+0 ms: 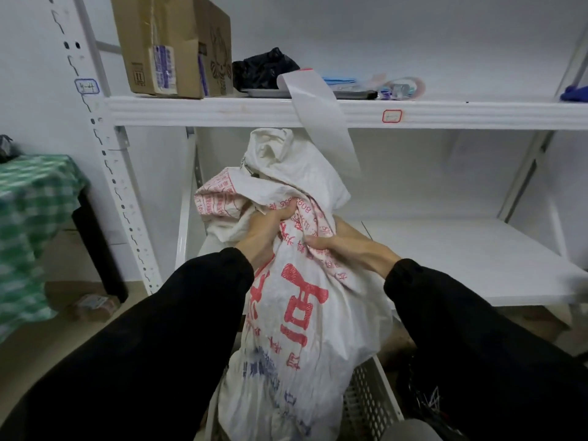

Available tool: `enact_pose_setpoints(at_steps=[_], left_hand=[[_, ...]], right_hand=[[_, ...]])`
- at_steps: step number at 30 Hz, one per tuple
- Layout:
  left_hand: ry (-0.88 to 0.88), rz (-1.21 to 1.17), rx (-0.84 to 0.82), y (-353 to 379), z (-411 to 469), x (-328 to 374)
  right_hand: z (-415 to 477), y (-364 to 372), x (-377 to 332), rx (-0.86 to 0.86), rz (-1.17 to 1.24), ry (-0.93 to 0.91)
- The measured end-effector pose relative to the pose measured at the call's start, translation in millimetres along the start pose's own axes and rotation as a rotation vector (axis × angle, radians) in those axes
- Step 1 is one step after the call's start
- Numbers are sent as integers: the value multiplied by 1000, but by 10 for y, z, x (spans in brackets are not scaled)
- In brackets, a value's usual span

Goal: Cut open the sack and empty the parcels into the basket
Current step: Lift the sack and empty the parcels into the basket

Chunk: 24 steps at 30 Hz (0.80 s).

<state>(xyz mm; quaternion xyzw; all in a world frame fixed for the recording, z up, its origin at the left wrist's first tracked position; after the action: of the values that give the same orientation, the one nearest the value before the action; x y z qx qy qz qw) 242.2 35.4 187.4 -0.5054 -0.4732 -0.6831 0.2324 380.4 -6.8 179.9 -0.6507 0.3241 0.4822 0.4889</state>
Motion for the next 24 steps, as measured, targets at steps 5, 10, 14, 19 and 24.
enact_pose_setpoints(at_steps=[5,10,14,19,24], left_hand=[[-137,167,-163,26,-129,-147],[-167,385,-221,-159,-303,-296],[49,233,109,-327,-242,-265],[-22,87,148,-498,-203,-312],[-24,78,105,-383,-137,-323]], right_hand=[[-135,-174,9,369,-160,44],[-92,-377,-278,609,143,-97],[171,-11,-425,242,-33,-133],[-105,-38,49,-26,26,75],[-157,-169,-24,418,-225,6]])
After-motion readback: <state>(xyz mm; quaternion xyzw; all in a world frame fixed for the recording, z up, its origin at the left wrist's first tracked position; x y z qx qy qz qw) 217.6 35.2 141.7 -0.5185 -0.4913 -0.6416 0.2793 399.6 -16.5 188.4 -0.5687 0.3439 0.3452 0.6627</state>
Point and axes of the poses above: each hand's wrist, its own z-axis towards the middle knuckle, its own y-axis out of the palm, x = y × z, the point moved 9 cm from there along z, towards the middle knuckle, and after that the axes turned 13 degrees about -x, right-handed, at the moved point
